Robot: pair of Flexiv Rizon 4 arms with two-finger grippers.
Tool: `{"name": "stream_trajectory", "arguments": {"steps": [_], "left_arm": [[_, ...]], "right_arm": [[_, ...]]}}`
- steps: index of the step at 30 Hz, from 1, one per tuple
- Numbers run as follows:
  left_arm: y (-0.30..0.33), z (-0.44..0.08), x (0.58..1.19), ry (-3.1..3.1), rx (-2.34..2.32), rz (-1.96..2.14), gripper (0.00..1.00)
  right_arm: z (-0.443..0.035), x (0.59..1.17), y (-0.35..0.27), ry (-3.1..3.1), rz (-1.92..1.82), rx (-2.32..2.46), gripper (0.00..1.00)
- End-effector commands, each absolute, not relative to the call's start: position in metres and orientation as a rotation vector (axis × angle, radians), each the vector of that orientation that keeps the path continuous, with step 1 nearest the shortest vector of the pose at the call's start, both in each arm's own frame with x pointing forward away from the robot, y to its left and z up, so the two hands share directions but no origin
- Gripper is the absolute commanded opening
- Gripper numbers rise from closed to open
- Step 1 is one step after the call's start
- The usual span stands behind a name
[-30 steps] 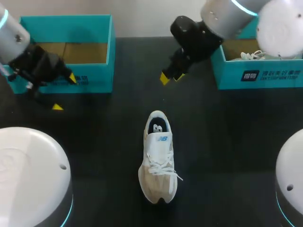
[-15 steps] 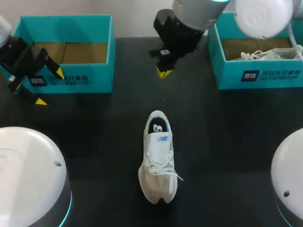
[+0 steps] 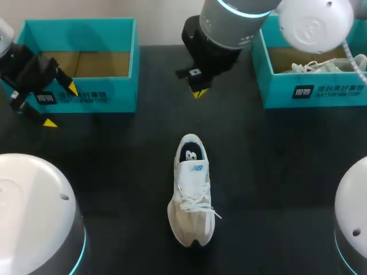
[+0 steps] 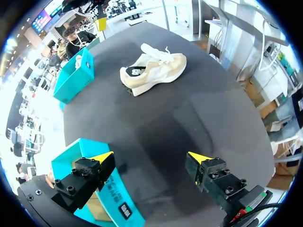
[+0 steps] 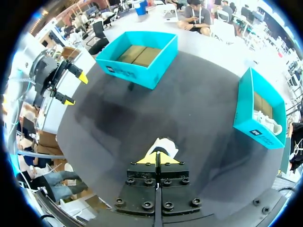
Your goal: Take the shoe out of the shoebox, open the shoe tongue, remove and reinsert the insole, then place the shoe into the shoebox
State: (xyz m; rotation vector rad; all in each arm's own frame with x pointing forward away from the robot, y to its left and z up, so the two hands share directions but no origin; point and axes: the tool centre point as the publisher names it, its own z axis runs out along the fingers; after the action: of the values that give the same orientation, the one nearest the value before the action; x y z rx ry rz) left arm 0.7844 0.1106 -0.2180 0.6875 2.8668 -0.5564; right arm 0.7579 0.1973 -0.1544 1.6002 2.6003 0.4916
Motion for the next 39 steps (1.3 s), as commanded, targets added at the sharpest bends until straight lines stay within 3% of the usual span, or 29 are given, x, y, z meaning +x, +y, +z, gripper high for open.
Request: {"name": "stream_trajectory", "arguments": {"steps": [1,16,31,39], "left_arm": [[0.111,-0.218,0.783,2.866,0.687,-0.552,1.0],[0.111,-0.218,0.783,2.866,0.687,-0.552,1.0],[0.111,-0.218,0.783,2.866,0.687,-0.552,1.0],[0.111,-0.218,0.783,2.866,0.687,-0.552,1.0]], "right_arm": [[-0.156,0.758,0.198,2.6,0.494,1.601,0.0],[-0.174,0.713,0.224,2.342,0.284,1.771,0.0],[-0.174,0.713,0.223,2.342,0.287,1.78,0.0],[-0.223,0.699,0.248,2.227,0.204,1.764,0.0]]}}
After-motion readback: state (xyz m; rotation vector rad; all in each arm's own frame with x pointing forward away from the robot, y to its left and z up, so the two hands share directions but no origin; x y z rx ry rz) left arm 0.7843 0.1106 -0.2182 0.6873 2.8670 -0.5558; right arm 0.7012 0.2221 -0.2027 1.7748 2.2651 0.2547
